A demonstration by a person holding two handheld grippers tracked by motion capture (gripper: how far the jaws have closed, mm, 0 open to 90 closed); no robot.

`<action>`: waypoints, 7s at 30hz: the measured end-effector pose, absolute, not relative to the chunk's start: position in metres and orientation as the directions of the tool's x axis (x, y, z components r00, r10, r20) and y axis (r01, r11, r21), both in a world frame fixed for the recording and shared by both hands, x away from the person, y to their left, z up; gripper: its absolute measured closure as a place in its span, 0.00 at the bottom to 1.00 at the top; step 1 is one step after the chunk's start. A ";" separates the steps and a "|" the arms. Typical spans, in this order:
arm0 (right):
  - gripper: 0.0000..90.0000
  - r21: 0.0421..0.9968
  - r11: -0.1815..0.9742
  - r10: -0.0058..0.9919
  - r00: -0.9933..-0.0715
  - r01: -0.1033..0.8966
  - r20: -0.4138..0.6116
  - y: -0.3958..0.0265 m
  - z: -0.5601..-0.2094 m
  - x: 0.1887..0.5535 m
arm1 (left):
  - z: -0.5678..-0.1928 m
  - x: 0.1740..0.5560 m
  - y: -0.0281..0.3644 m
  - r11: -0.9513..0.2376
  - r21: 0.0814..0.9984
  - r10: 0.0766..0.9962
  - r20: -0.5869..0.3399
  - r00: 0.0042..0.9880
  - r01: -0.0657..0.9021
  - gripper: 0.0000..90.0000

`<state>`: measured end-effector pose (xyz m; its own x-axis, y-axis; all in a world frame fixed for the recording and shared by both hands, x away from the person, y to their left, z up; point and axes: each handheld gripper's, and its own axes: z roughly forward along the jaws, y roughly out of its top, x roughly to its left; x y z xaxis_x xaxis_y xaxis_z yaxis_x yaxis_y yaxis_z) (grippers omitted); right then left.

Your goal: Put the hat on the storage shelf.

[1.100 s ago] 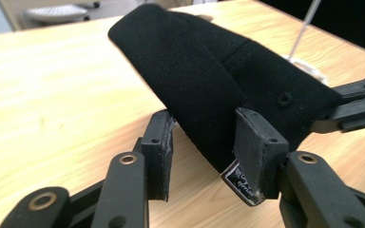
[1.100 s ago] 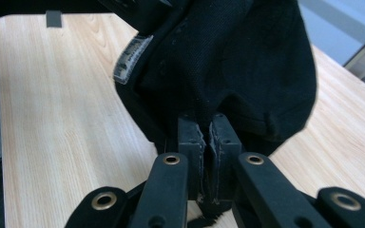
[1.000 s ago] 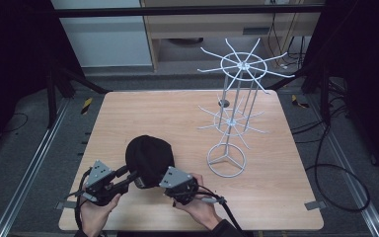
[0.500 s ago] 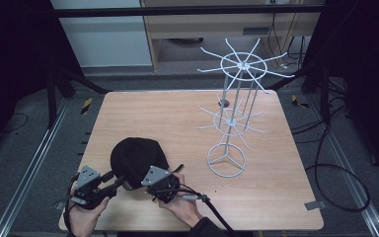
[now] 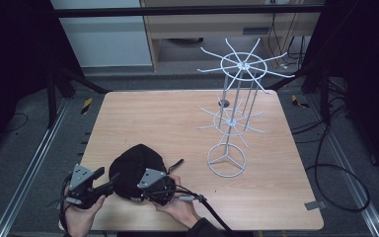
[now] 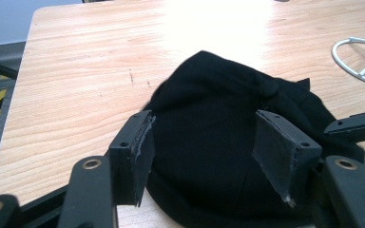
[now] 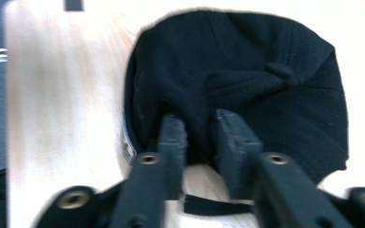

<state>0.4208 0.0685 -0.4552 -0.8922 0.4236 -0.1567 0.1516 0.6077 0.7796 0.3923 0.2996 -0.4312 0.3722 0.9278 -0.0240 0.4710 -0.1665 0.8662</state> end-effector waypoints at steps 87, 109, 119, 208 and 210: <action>0.40 0.832 0.229 0.894 -0.446 0.505 0.025 -0.227 -0.480 0.418 | -0.385 0.405 0.257 -0.055 0.946 0.852 -0.122 0.509 0.320 0.94; 0.40 0.835 0.242 0.898 -0.440 0.494 0.000 -0.227 -0.481 0.418 | -0.300 0.387 0.249 0.075 0.995 0.782 -0.097 0.616 0.061 0.94; 0.40 0.837 0.247 0.898 -0.440 0.489 -0.008 -0.227 -0.481 0.419 | -0.273 0.392 0.233 0.107 0.994 0.749 -0.085 0.657 0.007 0.94; 0.37 0.829 0.270 0.893 -0.450 0.490 -0.025 -0.225 -0.484 0.419 | -0.292 0.438 0.169 -0.109 0.988 0.686 -0.005 0.728 0.111 0.58; 0.37 0.829 0.269 0.893 -0.449 0.491 -0.024 -0.225 -0.484 0.419 | -0.298 0.435 0.176 -0.108 0.987 0.695 -0.010 0.719 0.118 0.54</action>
